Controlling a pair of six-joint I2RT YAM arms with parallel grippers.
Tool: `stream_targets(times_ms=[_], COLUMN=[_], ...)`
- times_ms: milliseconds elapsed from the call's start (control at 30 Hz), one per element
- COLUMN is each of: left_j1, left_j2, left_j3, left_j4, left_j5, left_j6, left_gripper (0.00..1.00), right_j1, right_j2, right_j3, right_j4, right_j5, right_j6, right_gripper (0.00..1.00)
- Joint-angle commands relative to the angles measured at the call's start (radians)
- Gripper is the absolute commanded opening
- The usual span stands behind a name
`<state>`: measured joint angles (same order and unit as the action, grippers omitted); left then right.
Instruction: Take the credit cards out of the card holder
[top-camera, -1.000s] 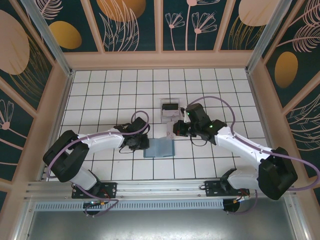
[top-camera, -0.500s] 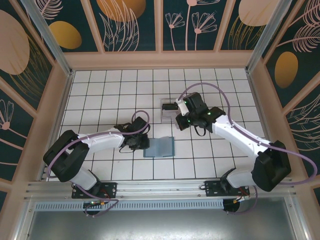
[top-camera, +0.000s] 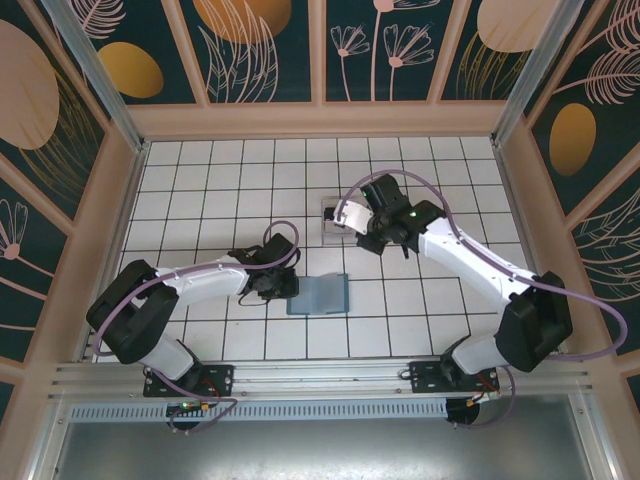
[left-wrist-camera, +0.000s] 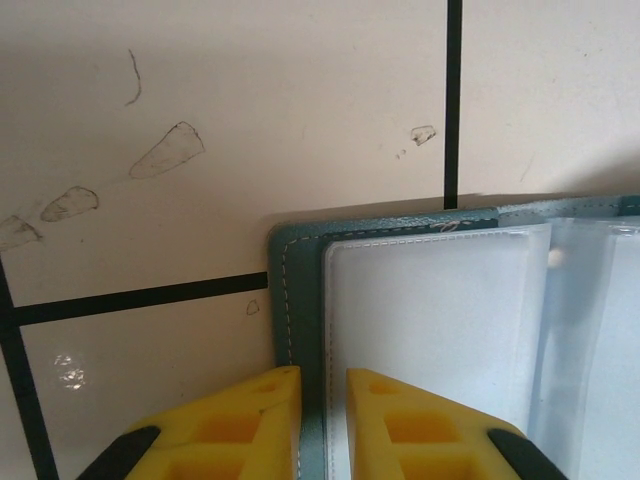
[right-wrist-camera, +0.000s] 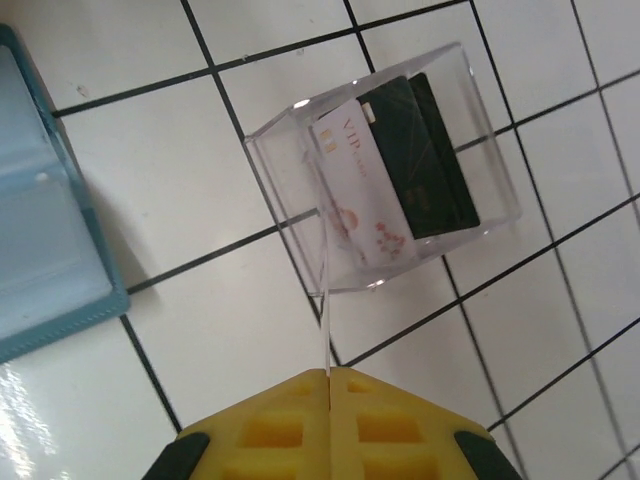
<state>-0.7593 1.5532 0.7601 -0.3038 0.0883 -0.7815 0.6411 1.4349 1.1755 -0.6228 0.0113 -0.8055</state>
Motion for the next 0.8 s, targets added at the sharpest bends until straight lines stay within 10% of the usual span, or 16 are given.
stream_targets(times_ms=[0, 767], left_j1=[0.004, 0.005], left_j2=[0.010, 0.004], left_j3=[0.019, 0.012], left_j4=[-0.030, -0.026], left_j5=[-0.008, -0.004], left_j6=[0.021, 0.008], left_gripper=[0.21, 0.21], right_j1=[0.000, -0.042], right_j2=[0.046, 0.565], right_j3=[0.068, 0.603], right_j4=[-0.069, -0.372], right_j5=[0.030, -0.089], right_j6=[-0.218, -0.404], right_gripper=[0.00, 0.00])
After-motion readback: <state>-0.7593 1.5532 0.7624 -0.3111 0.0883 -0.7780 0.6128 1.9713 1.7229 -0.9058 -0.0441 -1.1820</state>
